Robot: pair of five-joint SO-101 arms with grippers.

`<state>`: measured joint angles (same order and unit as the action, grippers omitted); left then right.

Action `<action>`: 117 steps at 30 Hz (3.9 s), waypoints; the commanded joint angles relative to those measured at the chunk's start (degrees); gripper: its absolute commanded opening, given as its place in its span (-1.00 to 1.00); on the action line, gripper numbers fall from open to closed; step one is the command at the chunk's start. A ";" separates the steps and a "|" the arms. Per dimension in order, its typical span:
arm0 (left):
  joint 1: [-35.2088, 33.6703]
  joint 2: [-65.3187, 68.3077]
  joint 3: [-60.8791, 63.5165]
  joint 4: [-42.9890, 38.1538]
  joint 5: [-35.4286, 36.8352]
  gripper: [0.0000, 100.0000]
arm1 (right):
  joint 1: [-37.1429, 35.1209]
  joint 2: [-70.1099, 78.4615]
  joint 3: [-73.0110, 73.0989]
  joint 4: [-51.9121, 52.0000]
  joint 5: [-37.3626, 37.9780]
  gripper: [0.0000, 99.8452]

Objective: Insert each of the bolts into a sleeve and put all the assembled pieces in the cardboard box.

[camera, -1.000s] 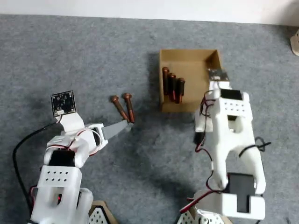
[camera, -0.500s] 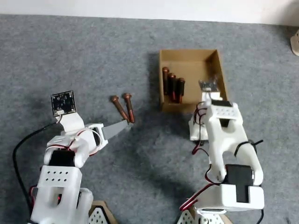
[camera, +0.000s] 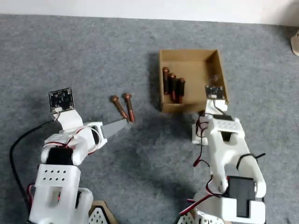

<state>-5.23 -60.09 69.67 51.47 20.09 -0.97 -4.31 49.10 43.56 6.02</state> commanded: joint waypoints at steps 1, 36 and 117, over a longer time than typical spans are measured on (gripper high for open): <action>1.19 2.15 -6.29 2.20 1.41 -0.01 | -3.56 -0.04 2.33 -2.42 -0.79 -0.99; 4.44 79.78 -60.09 3.16 16.44 -0.24 | -4.70 -5.41 8.04 -8.40 -0.26 -0.99; 6.02 82.68 -63.52 9.76 11.43 -0.99 | -4.79 -5.41 8.04 -8.22 1.23 -0.99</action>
<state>-1.01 22.81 6.37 61.85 31.96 -2.11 -9.93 56.31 36.53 6.37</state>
